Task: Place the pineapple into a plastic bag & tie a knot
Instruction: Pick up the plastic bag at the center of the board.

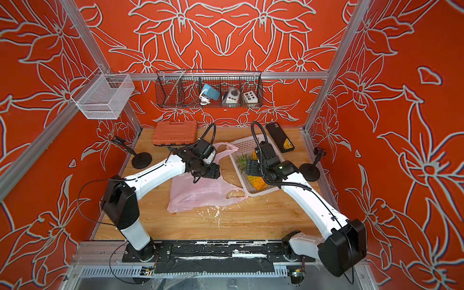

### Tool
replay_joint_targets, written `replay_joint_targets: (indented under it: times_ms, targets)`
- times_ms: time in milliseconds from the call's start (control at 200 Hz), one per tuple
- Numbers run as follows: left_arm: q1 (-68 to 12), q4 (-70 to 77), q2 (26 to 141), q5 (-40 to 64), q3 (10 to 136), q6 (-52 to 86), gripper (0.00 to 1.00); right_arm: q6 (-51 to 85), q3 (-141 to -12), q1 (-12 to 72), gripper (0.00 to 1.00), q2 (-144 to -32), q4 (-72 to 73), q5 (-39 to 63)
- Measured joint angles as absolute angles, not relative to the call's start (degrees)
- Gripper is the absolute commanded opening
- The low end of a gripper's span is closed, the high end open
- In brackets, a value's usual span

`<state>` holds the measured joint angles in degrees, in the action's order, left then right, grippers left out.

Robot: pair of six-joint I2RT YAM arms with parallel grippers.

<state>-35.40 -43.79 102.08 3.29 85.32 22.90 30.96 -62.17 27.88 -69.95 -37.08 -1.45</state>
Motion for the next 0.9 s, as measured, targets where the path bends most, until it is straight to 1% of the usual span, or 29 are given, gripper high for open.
replay_joint_targets:
  times_ms: [140, 300, 450, 605, 676, 731, 791, 901]
  targets:
    - [-36.9, -45.9, 109.4, -0.9, 93.4, 22.5, 0.75, 29.9, -61.8, 26.8, 0.89, -67.6, -36.5, 0.2]
    - [-37.6, -49.5, 115.5, -6.3, 98.6, 21.4, 0.74, 28.7, -61.8, 25.3, 0.9, -63.7, -35.9, 1.5]
    - [-37.7, -54.1, 119.1, -10.8, 101.6, 20.0, 0.67, 27.9, -60.5, 24.4, 0.91, -61.0, -35.0, 1.8]
    - [-37.8, -58.1, 120.4, -14.2, 104.1, 18.2, 0.44, 27.7, -58.6, 24.4, 0.91, -60.7, -34.1, 2.7]
    - [-37.9, -58.8, 120.4, -15.2, 104.6, 17.7, 0.29, 27.6, -57.9, 24.3, 0.91, -60.7, -33.8, 3.2]
    - [-37.9, -59.0, 120.4, -15.5, 104.5, 17.7, 0.13, 27.5, -57.3, 24.3, 0.9, -60.7, -33.4, 3.5]
    - [-37.9, -58.8, 120.2, -15.4, 103.7, 17.9, 0.01, 27.3, -56.8, 24.3, 0.89, -60.7, -33.2, 3.7]
    - [-37.9, -58.3, 118.3, -14.5, 100.7, 17.3, 0.0, 26.8, -56.3, 24.3, 0.88, -60.7, -33.0, 3.7]
